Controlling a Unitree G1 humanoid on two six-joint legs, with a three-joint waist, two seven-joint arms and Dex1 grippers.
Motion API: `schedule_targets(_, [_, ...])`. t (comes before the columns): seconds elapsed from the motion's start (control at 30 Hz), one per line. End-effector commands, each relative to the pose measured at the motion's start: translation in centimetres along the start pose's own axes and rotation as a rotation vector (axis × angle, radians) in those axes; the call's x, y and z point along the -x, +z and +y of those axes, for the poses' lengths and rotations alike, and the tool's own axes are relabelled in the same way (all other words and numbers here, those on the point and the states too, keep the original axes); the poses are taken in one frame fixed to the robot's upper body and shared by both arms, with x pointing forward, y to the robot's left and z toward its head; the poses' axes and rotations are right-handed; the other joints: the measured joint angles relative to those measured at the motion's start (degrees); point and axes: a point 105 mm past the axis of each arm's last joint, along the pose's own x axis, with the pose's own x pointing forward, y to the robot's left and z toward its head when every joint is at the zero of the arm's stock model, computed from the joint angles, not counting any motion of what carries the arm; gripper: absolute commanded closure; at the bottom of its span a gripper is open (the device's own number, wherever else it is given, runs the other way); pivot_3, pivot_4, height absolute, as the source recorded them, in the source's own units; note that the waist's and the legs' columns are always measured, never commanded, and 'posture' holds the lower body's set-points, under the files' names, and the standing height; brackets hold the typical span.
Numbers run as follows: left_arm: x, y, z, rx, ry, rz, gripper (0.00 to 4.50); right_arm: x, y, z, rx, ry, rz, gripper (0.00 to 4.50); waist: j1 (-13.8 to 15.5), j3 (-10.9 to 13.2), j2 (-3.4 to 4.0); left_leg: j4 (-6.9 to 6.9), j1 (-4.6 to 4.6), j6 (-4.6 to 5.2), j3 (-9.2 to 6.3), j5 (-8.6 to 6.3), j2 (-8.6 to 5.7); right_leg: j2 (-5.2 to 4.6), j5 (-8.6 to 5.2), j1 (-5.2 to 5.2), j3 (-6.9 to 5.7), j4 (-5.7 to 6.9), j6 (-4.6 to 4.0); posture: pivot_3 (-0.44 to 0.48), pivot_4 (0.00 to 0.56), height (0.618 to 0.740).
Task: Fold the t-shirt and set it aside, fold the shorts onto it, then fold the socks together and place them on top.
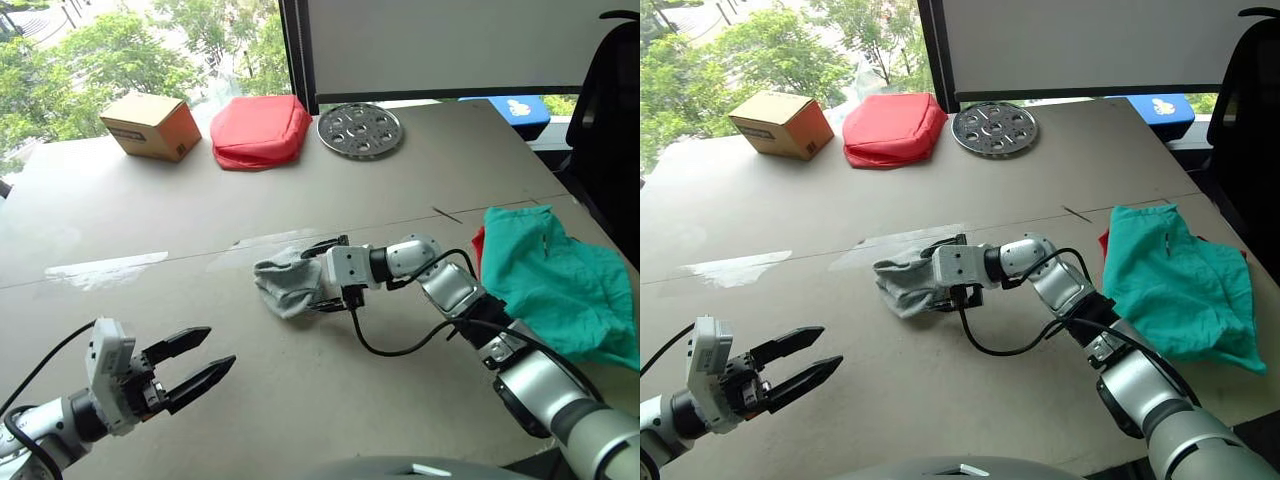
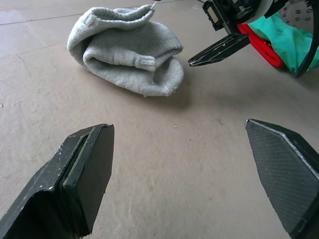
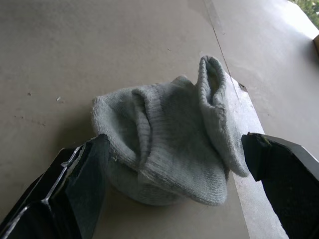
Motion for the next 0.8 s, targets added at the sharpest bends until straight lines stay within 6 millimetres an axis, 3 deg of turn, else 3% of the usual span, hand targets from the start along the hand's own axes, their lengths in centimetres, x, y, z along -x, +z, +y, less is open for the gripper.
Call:
schedule_targets(0.03, [0.3,0.1,-0.2,-0.023,-0.008,0.003,0.03,-0.2,0.9,-1.1,0.136,-0.022,-0.001,0.0,-0.02,0.0,0.0,0.0,0.0,0.0,0.0,0.0,0.0,0.01,0.0,0.0,0.01,0.0,0.0,0.0,0.15,0.74])
schedule_targets(0.27, [0.3,-0.1,-0.3,-0.017,0.001,0.0,0.03,-0.6,1.1,-2.1,0.209,-0.079,-0.008,0.0,-0.03,0.0,0.0,0.0,0.01,-0.02,0.0,0.0,0.0,0.06,0.0,0.0,0.06,0.01,-0.02,0.0,0.15,0.74])
schedule_targets(0.33, [0.2,-0.2,-0.3,-0.016,0.0,-0.001,0.03,-0.5,1.6,-2.4,0.058,-0.1,-0.062,0.0,-0.04,0.0,0.0,0.0,0.01,-0.03,-0.01,0.0,0.01,0.08,0.0,0.0,0.09,0.02,-0.03,0.0,0.15,0.74])
schedule_targets(0.43, [0.2,-0.2,-0.4,-0.016,-0.003,-0.002,0.03,0.6,2.6,-0.8,-0.103,0.022,-0.139,0.0,0.13,0.0,0.0,0.0,0.0,-0.02,-0.02,0.0,0.03,0.1,0.01,0.0,0.12,0.01,-0.04,0.0,0.15,0.74])
schedule_targets(0.57, [0.1,-0.2,-0.4,-0.015,-0.004,-0.005,0.03,1.7,4.9,-1.5,-0.271,0.016,-0.247,0.0,0.27,0.01,0.01,0.01,-0.02,0.03,-0.03,-0.03,0.03,0.08,-0.04,0.01,0.13,-0.01,-0.11,0.0,0.15,0.74])
schedule_targets(0.67, [0.1,-0.2,-0.4,-0.014,-0.004,-0.009,0.03,0.9,4.8,-3.5,-0.323,-0.087,-0.213,0.0,0.1,0.01,0.01,0.01,0.02,-0.19,-0.01,-0.15,0.04,0.09,-0.09,0.0,0.13,0.02,-0.21,0.0,0.15,0.74])
schedule_targets(0.8, [0.1,-0.1,-0.4,-0.02,-0.006,-0.012,0.03,-1.1,3.2,-4.2,-0.264,-0.148,-0.084,0.0,-0.11,0.0,0.0,0.0,0.07,-0.23,0.03,-0.16,0.09,0.15,-0.05,0.0,0.14,0.05,-0.17,0.0,0.15,0.74])
